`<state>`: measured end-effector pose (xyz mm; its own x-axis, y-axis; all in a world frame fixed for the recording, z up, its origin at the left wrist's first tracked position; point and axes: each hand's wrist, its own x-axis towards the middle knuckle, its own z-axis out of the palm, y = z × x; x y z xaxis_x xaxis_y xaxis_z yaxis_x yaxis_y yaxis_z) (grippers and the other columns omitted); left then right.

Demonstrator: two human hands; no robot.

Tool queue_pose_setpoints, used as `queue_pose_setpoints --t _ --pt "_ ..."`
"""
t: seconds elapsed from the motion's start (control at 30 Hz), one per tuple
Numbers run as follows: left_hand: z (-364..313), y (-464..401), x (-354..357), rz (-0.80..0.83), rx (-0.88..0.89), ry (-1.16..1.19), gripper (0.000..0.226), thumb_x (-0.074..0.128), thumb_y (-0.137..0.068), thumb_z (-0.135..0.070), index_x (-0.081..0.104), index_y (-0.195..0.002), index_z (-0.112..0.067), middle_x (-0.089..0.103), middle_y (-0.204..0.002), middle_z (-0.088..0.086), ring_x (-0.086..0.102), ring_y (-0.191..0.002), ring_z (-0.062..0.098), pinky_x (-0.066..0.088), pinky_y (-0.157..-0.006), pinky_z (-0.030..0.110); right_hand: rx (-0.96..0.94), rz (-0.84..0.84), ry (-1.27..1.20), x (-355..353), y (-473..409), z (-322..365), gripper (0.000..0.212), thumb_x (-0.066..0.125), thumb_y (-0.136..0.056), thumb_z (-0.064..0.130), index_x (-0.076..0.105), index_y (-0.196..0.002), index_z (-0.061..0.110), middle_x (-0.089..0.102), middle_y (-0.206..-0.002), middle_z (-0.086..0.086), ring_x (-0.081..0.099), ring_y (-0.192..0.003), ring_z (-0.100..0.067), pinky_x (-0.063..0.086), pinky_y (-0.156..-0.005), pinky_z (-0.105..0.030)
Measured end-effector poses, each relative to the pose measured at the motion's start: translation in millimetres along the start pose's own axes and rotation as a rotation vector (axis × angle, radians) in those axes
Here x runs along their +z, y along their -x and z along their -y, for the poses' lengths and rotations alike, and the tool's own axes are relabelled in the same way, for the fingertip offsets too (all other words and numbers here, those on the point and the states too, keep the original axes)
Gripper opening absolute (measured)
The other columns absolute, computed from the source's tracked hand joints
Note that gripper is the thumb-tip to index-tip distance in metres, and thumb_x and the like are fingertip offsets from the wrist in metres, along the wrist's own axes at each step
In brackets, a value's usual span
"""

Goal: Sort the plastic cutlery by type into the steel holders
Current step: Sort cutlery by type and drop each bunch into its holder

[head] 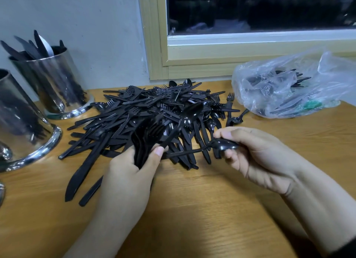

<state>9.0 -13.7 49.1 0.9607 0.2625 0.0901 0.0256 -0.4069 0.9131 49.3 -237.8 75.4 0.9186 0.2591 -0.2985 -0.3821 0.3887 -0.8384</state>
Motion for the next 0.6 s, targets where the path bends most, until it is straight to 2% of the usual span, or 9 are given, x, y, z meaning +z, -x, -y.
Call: queue_pose_setpoints --t 0.07,0.13,0.23,0.3,0.37,0.43,0.5,0.6 --pt "0.5 -0.7 2.0 0.05 0.003 -0.012 0.019 0.057 -0.093 -0.048 0.069 -0.085 -0.036 0.073 -0.071 -0.017 0.06 -0.056 -0.001 0.044 -0.05 0.013 0.037 -0.003 -0.123 0.9 -4.0 -2.8 0.015 0.064 -0.078 0.008 0.078 -0.077 0.002 0.063 -0.071 -0.01 0.061 -0.049 -0.011 0.052 -0.044 -0.015" --pt "1.7 -1.4 3.5 0.088 0.002 -0.007 0.02 0.059 -0.096 -0.041 0.069 -0.083 -0.032 0.071 -0.065 -0.017 0.062 -0.058 -0.001 0.043 -0.052 0.005 0.065 -0.016 -0.244 1.8 -6.4 -4.0 0.015 0.066 -0.079 0.01 0.076 -0.08 -0.001 0.066 -0.076 -0.01 0.064 -0.052 -0.013 0.054 -0.047 -0.015" --pt "8.8 -2.8 5.6 0.134 -0.002 -0.06 0.035 0.058 -0.096 -0.045 0.065 -0.068 -0.025 0.06 -0.052 -0.007 0.051 -0.043 0.003 0.045 -0.047 0.017 0.021 -0.033 -0.285 4.8 -6.8 -4.3 0.029 0.066 -0.081 0.023 0.077 -0.087 -0.004 0.066 -0.073 -0.014 0.071 -0.061 -0.018 0.058 -0.053 -0.018" --pt "13.3 -4.3 6.7 0.159 -0.028 -0.038 0.032 0.057 -0.094 -0.048 0.064 -0.072 -0.026 0.054 -0.051 -0.004 0.047 -0.045 0.009 0.046 -0.05 0.029 -0.036 0.001 -0.268 6.1 -5.6 -5.0 0.038 0.064 -0.083 0.027 0.075 -0.098 -0.006 0.067 -0.077 -0.016 0.074 -0.072 -0.022 0.06 -0.06 -0.02" --pt "15.8 -6.3 7.3 0.163 -0.059 0.056 0.018 0.059 -0.093 -0.046 0.067 -0.079 -0.036 0.054 -0.057 -0.003 0.046 -0.051 0.013 0.043 -0.054 0.035 -0.126 0.006 -0.149 6.4 -4.7 -6.8 0.038 0.066 -0.082 0.024 0.072 -0.107 -0.005 0.067 -0.084 -0.018 0.075 -0.083 -0.025 0.06 -0.066 -0.021" --pt "17.0 -7.9 7.7 0.165 -0.093 0.143 0.015 0.062 -0.094 -0.039 0.07 -0.081 -0.039 0.054 -0.06 -0.001 0.045 -0.053 0.016 0.041 -0.052 0.034 -0.248 -0.057 0.051 5.3 -5.9 -10.1 0.036 0.07 -0.078 0.021 0.07 -0.106 -0.002 0.069 -0.083 -0.017 0.075 -0.085 -0.026 0.059 -0.068 -0.02" --pt "18.7 -9.6 8.3 0.186 -0.133 0.215 0.02 0.063 -0.097 -0.03 0.071 -0.079 -0.025 0.05 -0.056 0.001 0.041 -0.048 0.014 0.037 -0.044 0.027 -0.383 -0.105 0.208 5.2 -7.4 -12.7 0.032 0.073 -0.075 0.02 0.068 -0.102 0.002 0.07 -0.076 -0.014 0.075 -0.08 -0.026 0.059 -0.068 -0.022" --pt "17.3 -12.1 8.2 0.213 -0.17 0.32 0.025 0.062 -0.098 -0.022 0.065 -0.076 -0.011 0.047 -0.056 0.003 0.036 -0.041 0.012 0.032 -0.035 0.022 -0.512 -0.05 0.367 3.8 -6.1 -12.3 0.033 0.074 -0.076 0.016 0.064 -0.105 0.005 0.071 -0.077 -0.012 0.074 -0.077 -0.024 0.059 -0.07 -0.026"
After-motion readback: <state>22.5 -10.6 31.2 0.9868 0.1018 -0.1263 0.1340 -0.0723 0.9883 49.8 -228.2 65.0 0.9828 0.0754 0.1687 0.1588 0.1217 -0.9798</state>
